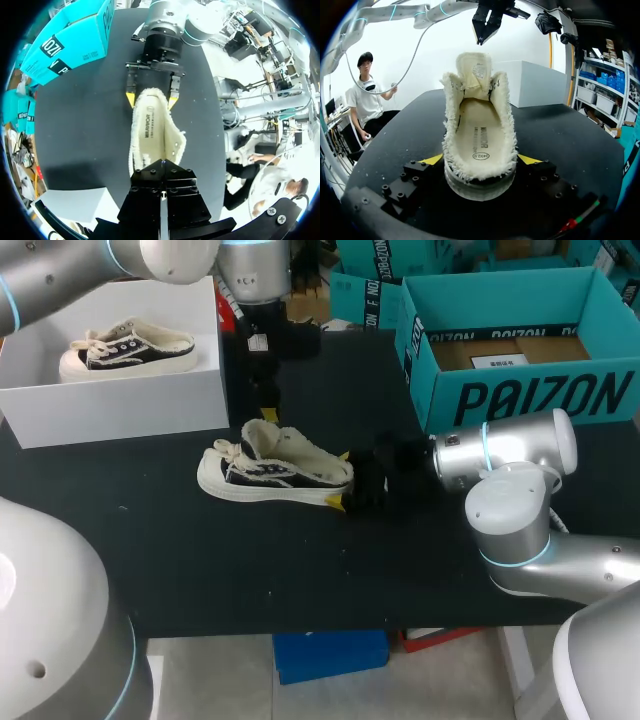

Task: Take the shoe out of the shoebox, open the shoe tongue, remove and reinsert the insole, then place the shoe into the shoebox

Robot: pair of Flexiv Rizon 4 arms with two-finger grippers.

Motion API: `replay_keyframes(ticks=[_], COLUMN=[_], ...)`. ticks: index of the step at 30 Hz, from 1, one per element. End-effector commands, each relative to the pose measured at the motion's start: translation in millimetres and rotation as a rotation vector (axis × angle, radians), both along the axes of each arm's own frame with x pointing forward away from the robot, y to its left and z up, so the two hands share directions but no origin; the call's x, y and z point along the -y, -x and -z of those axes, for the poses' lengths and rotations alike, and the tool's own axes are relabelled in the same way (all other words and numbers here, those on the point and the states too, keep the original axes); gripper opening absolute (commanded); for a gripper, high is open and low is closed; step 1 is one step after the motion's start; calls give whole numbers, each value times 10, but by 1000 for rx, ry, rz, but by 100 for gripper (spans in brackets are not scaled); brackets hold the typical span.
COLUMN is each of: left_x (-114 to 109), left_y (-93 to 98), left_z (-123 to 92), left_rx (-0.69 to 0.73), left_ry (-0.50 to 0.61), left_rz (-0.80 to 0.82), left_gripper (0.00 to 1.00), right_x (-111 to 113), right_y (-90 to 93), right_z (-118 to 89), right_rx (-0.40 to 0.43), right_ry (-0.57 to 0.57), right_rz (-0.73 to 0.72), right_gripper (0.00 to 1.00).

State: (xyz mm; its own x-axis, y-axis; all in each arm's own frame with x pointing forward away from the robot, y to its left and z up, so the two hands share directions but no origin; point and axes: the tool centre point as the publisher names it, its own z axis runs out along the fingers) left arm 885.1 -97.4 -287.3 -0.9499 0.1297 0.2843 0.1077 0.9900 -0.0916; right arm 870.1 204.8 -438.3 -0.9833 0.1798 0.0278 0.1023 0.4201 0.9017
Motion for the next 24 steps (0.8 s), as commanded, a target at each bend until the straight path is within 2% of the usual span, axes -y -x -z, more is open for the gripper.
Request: replay_keyframes(ticks=[1, 5, 12, 24], left_x=[-7, -38, -83, 113], left_y=[5, 17, 69, 104], left_z=[9, 50, 204, 279], left_rx=[4, -5, -60, -55], left_ry=[3, 8, 146, 142], left_rz=[1, 1, 40, 102], left_gripper=[0, 0, 0, 0], right_x=[-3, -3, -3, -3], right_y=[-8, -8, -8, -8], right_z=[9, 9, 9, 9], right_rx=[-1, -1, -1, -1], right_ry=[0, 0, 0, 0], right_rz=[1, 1, 1, 1], right_gripper=[0, 0, 0, 0])
